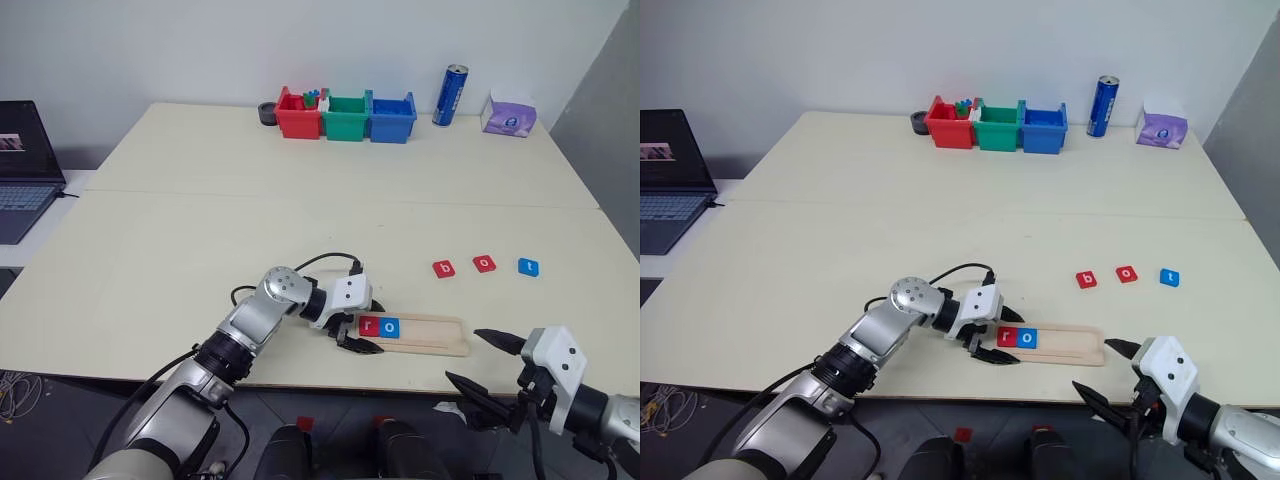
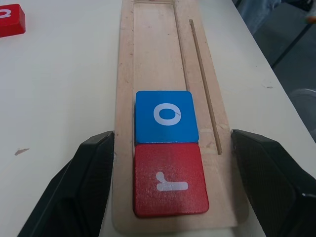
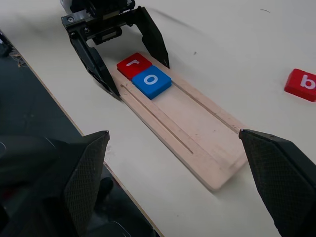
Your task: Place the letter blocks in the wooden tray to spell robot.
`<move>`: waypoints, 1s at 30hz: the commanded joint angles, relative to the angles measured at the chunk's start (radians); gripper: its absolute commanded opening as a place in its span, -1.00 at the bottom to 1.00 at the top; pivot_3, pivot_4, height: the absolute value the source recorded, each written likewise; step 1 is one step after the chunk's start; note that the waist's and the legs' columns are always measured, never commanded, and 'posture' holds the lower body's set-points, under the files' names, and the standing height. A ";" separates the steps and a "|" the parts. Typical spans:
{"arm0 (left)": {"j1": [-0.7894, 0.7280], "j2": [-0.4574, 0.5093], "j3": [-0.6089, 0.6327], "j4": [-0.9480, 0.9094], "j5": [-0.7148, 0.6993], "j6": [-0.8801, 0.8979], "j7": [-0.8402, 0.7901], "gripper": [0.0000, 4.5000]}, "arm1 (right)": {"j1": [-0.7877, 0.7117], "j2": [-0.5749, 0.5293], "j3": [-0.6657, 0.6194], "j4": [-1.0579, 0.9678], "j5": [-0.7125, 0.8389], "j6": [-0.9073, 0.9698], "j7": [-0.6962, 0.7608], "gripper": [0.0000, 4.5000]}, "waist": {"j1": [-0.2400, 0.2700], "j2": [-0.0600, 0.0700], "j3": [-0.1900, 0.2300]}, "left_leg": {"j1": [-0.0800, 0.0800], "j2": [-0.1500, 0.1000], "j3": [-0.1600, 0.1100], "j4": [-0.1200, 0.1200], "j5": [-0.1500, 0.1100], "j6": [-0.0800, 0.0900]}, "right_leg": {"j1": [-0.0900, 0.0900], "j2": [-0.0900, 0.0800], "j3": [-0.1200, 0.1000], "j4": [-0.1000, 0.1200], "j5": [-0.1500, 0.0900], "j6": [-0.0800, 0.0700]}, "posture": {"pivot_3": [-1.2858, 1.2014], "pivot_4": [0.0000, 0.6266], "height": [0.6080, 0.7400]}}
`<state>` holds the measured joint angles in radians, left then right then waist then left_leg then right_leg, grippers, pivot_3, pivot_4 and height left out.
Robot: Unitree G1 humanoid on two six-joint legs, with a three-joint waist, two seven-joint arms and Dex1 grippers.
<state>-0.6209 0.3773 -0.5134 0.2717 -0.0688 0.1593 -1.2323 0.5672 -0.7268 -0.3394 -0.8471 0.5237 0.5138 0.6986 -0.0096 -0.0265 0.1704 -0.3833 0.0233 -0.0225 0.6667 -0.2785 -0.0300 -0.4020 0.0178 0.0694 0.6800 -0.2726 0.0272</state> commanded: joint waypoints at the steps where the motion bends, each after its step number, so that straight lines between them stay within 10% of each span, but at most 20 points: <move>1: -0.008 -0.004 -0.015 0.024 0.045 -0.001 0.009 0.50 | -0.012 -0.011 -0.028 -0.010 0.000 -0.014 0.015 1.00 | 0.000 0.001 -0.001 | 0.000 0.000 0.000 0.000 0.000 0.000 | 0.000 0.000 0.000 0.000 0.000 0.000 | 0.03 -0.52 1.00; 6: -0.007 -0.008 -0.005 0.014 0.039 0.018 0.003 0.98 | -0.031 -0.017 -0.022 -0.002 -0.003 -0.009 0.022 1.00 | -0.001 0.000 -0.001 | 0.000 0.000 0.000 0.000 0.000 0.000 | 0.000 0.000 0.000 0.000 0.000 0.000 | 0.03 -0.52 1.00; 18: 0.018 0.056 0.082 -0.086 -0.016 -0.012 -0.010 0.98 | -0.212 -0.019 -0.016 0.035 0.100 0.086 -0.018 1.00 | -0.018 -0.001 0.000 | 0.000 0.002 -0.001 -0.001 0.000 0.000 | -0.001 0.002 0.000 0.000 0.000 0.000 | 0.03 -0.52 1.00; 30: 0.180 0.133 0.235 -0.320 -0.126 0.165 0.070 0.98 | -0.631 0.109 0.291 0.314 -0.151 0.220 -0.284 1.00 | -0.017 -0.001 0.001 | -0.002 0.004 -0.001 -0.002 0.000 0.000 | -0.004 0.002 0.001 0.000 -0.001 -0.002 | 0.03 -0.52 1.00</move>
<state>-0.4491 0.5039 -0.3041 0.0070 -0.1634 0.3112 -1.1657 -0.0561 -0.6156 -0.0408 -0.5052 0.3751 0.7294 0.4135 -0.0270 -0.0274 0.1712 -0.3871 0.0279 -0.0249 0.6643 -0.2785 -0.0300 -0.4062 0.0180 0.0703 0.6802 -0.2731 0.0249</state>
